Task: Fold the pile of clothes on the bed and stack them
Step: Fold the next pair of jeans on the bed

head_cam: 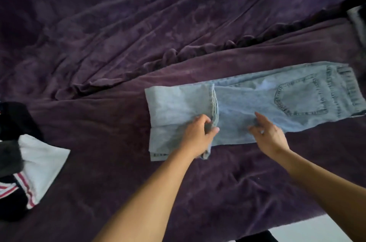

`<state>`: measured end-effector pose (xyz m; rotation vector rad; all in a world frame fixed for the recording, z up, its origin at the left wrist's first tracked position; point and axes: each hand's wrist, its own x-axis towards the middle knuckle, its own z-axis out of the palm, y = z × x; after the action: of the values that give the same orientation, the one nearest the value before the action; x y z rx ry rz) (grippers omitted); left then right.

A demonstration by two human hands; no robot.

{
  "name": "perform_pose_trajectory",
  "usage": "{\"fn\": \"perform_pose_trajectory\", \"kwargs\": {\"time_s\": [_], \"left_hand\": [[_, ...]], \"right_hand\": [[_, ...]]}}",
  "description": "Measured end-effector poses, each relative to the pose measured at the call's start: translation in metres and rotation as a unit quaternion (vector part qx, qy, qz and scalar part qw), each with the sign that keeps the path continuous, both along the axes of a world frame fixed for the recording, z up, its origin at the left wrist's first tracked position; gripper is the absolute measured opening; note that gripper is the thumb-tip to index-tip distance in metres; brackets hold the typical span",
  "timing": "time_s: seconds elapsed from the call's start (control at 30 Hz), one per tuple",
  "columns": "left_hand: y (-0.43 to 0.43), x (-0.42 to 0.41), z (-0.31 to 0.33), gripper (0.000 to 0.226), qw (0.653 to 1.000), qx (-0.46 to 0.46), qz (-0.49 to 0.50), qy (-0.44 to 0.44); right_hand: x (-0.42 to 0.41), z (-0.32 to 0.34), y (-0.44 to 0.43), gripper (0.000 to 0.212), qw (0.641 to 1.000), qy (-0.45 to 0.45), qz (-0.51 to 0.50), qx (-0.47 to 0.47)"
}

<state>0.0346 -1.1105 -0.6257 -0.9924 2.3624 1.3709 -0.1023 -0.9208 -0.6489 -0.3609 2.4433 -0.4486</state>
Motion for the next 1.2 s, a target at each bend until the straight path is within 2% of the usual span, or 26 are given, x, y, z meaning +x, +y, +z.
{"fn": "perform_pose_trajectory", "kwargs": {"time_s": [0.07,0.1,0.13,0.2,0.23,0.27,0.3,0.37,0.4,0.43,0.47,0.53,0.6,0.67,0.73,0.8,0.83,0.9,0.97,1.1,1.2], "left_hand": [[0.002,0.002,-0.009,0.029,1.000,0.014,0.005,-0.008],[-0.003,0.008,-0.010,0.028,0.999,-0.028,0.039,0.000],[-0.010,0.014,-0.012,0.025,0.992,-0.099,0.076,0.012],[-0.029,0.029,-0.016,0.024,0.957,-0.264,0.122,0.008],[-0.038,0.035,-0.019,0.028,0.939,-0.307,0.154,-0.002],[-0.047,0.039,-0.022,0.035,0.933,-0.305,0.189,-0.012],[-0.055,0.041,-0.025,0.044,0.936,-0.264,0.230,-0.019],[-0.070,0.038,-0.037,0.058,0.938,-0.131,0.318,-0.032],[-0.074,0.036,-0.041,0.054,0.933,-0.088,0.349,-0.029],[-0.077,0.035,-0.044,0.042,0.929,-0.082,0.360,-0.016],[-0.077,0.033,-0.044,0.029,0.927,-0.104,0.360,0.005],[-0.074,0.025,-0.044,0.023,0.928,-0.160,0.334,0.040],[-0.066,0.013,-0.048,0.026,0.937,-0.177,0.299,0.029],[-0.058,0.003,-0.050,0.042,0.938,-0.184,0.293,-0.027],[-0.055,-0.001,-0.050,0.057,0.927,-0.272,0.258,-0.033],[-0.058,-0.004,-0.052,0.056,0.909,-0.392,0.144,0.011],[-0.061,-0.006,-0.057,0.053,0.900,-0.429,0.070,0.025],[-0.068,-0.008,-0.074,0.053,0.900,-0.431,-0.062,-0.007],[-0.083,-0.006,-0.097,0.059,0.903,-0.402,-0.127,-0.087],[-0.101,-0.002,-0.130,0.065,0.880,-0.410,-0.183,-0.156],[-0.093,-0.007,-0.121,0.064,0.875,-0.412,-0.185,-0.176]], "right_hand": [[-0.014,0.003,0.005,0.049,0.998,0.017,0.053,0.010],[-0.019,0.005,0.001,0.049,0.995,0.044,0.086,0.002],[-0.023,0.008,-0.006,0.050,0.990,0.071,0.117,-0.020],[-0.019,0.010,-0.030,0.052,0.974,0.100,0.194,-0.067],[-0.012,0.008,-0.045,0.054,0.967,0.095,0.218,-0.087],[-0.003,0.002,-0.061,0.058,0.971,0.068,0.204,-0.102],[0.007,-0.006,-0.076,0.064,0.983,0.013,0.150,-0.104],[0.018,-0.023,-0.105,0.068,0.990,-0.116,-0.017,-0.083],[0.019,-0.030,-0.115,0.056,0.977,-0.170,-0.095,-0.087],[0.017,-0.039,-0.121,0.035,0.965,-0.186,-0.148,-0.111],[0.011,-0.042,-0.123,0.019,0.962,-0.164,-0.169,-0.136],[-0.011,-0.043,-0.121,0.021,0.976,-0.057,-0.133,-0.161],[-0.036,-0.044,-0.114,0.019,0.990,0.023,-0.058,-0.129],[-0.050,-0.044,-0.103,0.044,0.998,0.040,0.030,-0.025],[-0.047,-0.043,-0.090,0.063,0.985,0.123,0.122,0.027],[-0.027,-0.042,-0.082,0.064,0.952,0.226,0.207,-0.019],[-0.014,-0.046,-0.078,0.061,0.939,0.242,0.240,-0.041],[0.013,-0.063,-0.070,0.061,0.929,0.210,0.305,-0.022],[0.034,-0.089,-0.058,0.065,0.918,0.177,0.352,0.041],[0.042,-0.122,-0.046,0.066,0.919,0.180,0.343,0.074],[0.038,-0.113,-0.044,0.067,0.924,0.149,0.347,0.050]]}}
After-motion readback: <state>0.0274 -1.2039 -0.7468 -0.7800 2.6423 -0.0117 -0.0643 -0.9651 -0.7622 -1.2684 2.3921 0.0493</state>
